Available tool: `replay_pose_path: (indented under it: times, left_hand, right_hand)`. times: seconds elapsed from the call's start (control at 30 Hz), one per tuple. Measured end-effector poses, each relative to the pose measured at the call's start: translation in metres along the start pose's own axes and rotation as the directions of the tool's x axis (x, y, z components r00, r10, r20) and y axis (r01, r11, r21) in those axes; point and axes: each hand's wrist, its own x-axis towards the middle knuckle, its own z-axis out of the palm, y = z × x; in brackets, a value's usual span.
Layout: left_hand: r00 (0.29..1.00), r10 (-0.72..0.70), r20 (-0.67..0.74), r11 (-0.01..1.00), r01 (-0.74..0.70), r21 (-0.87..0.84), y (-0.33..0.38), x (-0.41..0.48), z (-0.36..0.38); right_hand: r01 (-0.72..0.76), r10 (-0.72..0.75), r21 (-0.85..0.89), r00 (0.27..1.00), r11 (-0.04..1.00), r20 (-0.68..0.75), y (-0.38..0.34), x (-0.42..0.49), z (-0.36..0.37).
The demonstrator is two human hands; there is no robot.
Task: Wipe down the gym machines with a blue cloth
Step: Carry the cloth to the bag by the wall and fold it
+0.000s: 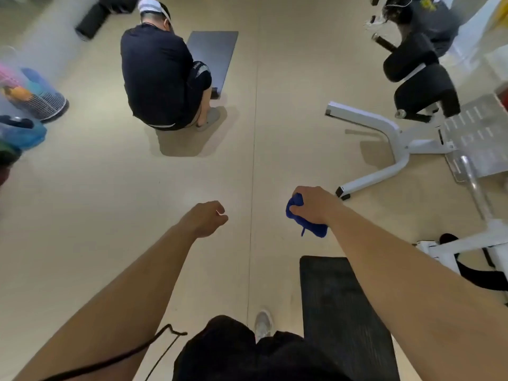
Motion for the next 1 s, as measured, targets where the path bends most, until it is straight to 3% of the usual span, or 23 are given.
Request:
replay_pose_path:
  times: [0.5,0.67,0.87,1.0]
  left_hand:
    - [0.995,0.077,0.057,0.981,-0.086,0.174,0.021,0.025,-0.019]
    - [0.994,0.106,0.012,0.978,-0.106,0.177,0.021,0.03,-0.031]
    - [0.995,0.095,0.004,0.985,-0.094,0.142,0.015,0.031,-0.029]
    - [0.993,0.109,0.039,0.98,-0.114,0.166,0.009,0.026,-0.022]
  right_hand:
    - [0.016,-0.015,0.011,1.0,1.0,-0.025,-0.008,0.006,-0.022]
    - [0.048,-0.044,0.071,0.997,0.996,-0.056,-0.025,0.009,-0.025]
    - [0.065,-0.066,0.123,0.998,0.99,0.001,-0.025,0.014,-0.02]
    - [0.036,-0.035,0.056,0.999,0.998,-0.015,-0.016,0.015,-0.015]
